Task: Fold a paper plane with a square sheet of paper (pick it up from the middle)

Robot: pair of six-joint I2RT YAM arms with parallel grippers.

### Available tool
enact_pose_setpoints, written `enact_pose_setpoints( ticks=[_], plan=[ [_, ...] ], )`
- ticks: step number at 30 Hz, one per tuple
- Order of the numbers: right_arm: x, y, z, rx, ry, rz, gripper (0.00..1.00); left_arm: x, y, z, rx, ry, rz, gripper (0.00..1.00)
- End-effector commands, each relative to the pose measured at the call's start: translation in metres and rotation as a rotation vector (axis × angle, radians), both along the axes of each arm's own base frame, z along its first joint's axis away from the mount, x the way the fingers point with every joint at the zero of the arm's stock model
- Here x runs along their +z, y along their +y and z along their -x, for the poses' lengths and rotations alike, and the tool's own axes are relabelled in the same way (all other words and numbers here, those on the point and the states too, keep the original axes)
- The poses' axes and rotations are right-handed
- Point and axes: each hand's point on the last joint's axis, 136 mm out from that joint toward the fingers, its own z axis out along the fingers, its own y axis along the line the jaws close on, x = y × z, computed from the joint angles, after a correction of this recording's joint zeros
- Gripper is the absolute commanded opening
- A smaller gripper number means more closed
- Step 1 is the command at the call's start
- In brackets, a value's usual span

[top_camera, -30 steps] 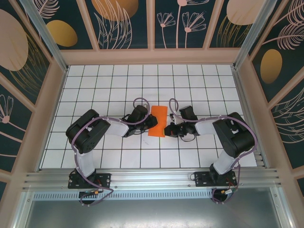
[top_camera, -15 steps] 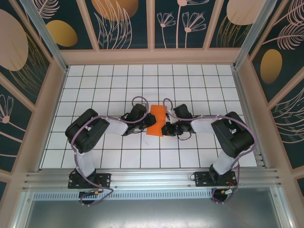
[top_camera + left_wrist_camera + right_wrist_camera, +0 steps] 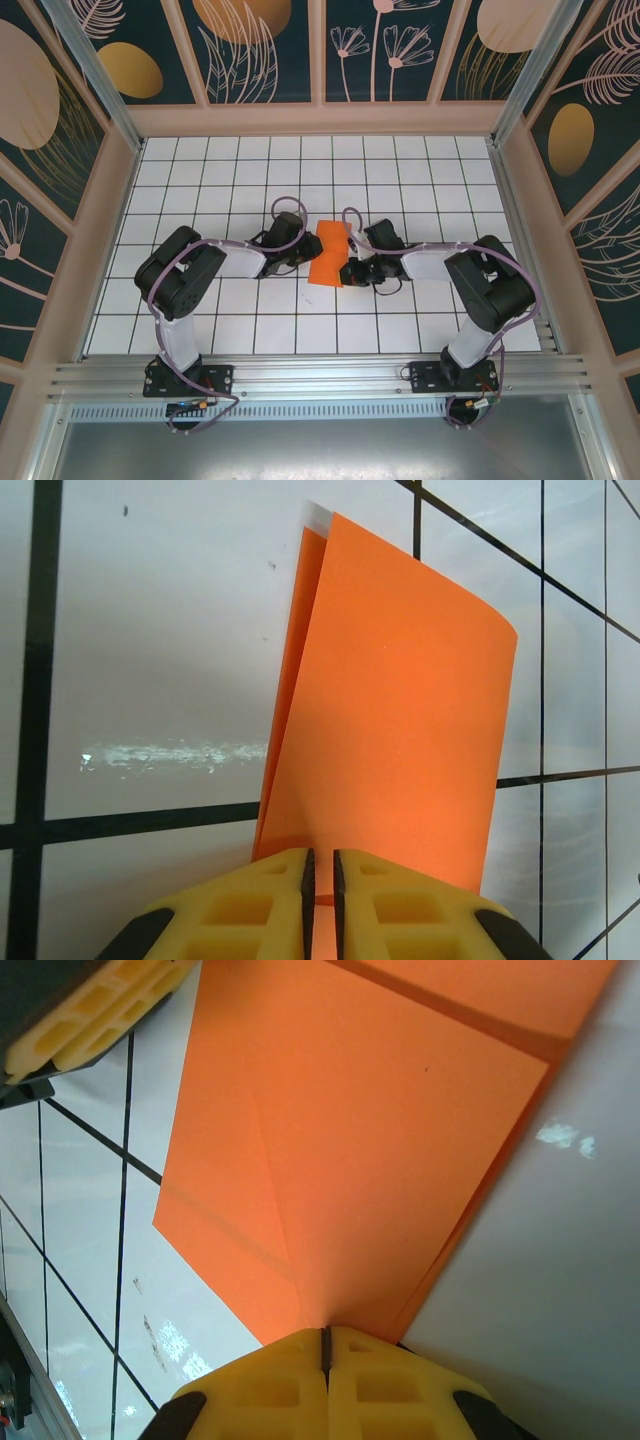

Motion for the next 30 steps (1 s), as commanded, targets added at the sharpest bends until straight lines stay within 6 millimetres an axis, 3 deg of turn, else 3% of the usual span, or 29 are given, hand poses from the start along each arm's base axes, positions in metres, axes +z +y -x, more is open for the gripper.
enact_pose_setpoints(
  ticks=[1,7,14,17,21,25,27,30],
  plan=[
    [-0.06,-0.052,0.032,-0.033,0.114,0.299,0.01,-0.01,0.016,-0.005,0.035,0.013,-0.083,0.19],
    [-0.052,-0.042,0.027,-0.029,0.105,0.247,0.03,0.002,0.019,-0.012,0.056,-0.015,-0.088,0.22],
    [-0.025,-0.02,0.007,-0.028,0.051,0.154,0.05,0.043,0.01,-0.021,0.044,-0.086,-0.04,0.28],
    [-0.008,-0.008,-0.003,-0.023,0.022,0.097,0.1,0.057,0.003,-0.015,0.005,-0.094,0.01,0.28],
    [0.033,0.009,-0.019,-0.031,-0.054,-0.013,0.22,0.066,-0.009,-0.001,-0.068,-0.086,0.088,0.26],
    [0.063,0.006,-0.035,-0.087,-0.123,-0.068,0.34,0.057,-0.017,0.013,-0.108,-0.051,0.124,0.19],
    [0.065,-0.014,-0.053,-0.179,-0.143,-0.052,0.41,0.049,-0.02,0.018,-0.122,-0.032,0.132,0.17],
    [0.06,-0.027,-0.064,-0.229,-0.14,-0.035,0.45,0.04,-0.026,0.024,-0.148,-0.004,0.137,0.15]
  ],
)
